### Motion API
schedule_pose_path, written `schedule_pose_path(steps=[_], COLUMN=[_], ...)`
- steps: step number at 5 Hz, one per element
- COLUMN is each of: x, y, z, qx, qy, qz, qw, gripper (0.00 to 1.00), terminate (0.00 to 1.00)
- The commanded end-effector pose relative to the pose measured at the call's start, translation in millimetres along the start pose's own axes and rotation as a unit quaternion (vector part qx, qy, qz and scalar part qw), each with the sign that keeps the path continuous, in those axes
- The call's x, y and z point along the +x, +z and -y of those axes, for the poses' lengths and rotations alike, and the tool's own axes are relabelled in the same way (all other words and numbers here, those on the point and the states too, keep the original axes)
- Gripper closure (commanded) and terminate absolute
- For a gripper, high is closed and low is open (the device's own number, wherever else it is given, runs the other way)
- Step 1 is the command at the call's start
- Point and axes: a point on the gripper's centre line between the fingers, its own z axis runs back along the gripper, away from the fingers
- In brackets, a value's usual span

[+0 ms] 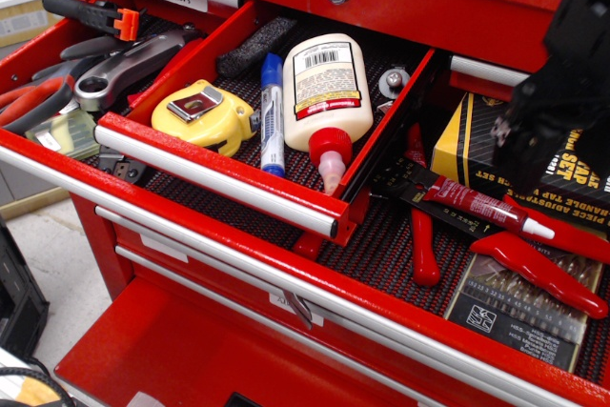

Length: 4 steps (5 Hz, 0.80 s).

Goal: Pick up glue and put into drawer

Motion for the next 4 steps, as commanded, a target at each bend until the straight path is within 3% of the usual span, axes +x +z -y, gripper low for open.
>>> schedule_pose_path(steps=[1,4], x=[20.6,20.6], y=[-16.7,-49.6], z=[15.6,15.1], qx=[-0.047,-0.08], qy=[0.026,0.037], qz=[0.024,0.006], qw=[0.9983,0.9961], gripper=[0.0,0.0], terminate=[0.0,0.0])
